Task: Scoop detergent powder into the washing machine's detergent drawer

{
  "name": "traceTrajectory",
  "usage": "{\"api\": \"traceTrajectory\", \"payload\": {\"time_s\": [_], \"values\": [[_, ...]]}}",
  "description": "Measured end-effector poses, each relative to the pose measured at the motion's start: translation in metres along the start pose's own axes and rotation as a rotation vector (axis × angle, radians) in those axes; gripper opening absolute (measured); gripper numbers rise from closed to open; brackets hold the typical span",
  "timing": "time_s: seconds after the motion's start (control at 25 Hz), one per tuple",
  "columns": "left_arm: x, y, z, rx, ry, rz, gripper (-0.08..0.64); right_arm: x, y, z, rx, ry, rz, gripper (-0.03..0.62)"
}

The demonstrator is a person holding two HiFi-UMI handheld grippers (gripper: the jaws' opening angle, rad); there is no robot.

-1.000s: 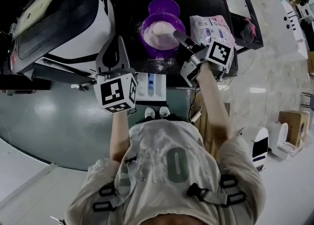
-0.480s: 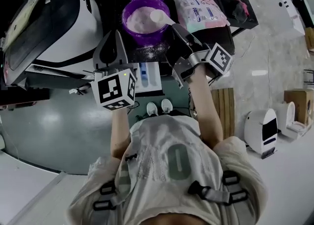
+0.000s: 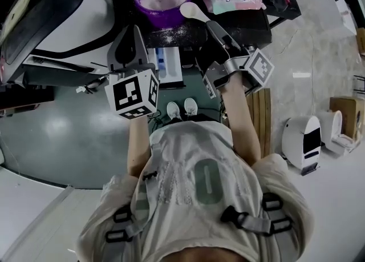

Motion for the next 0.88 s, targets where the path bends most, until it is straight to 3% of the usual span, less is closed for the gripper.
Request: {"api": "traceTrajectory", "payload": {"time_s": [0.52,0.88], "values": [[-0.008,-0.003,-0.022,0.006,0.019,0.011,0.020,-0.002,-0.010,-0.028,0.000,0.033,0.031,0.009],[0.004,-0.004,-0.028,0.007,0.043,0.014,0.020,-0.004,-0.031,-0.023,0.053,0.040,0.027,0.009]]}}
Point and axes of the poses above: the fingertips, and each gripper's own axes: z forward along the fingers, x to its left, y out of its top, the point moved 4 cm from there along -z, backward along the fingers
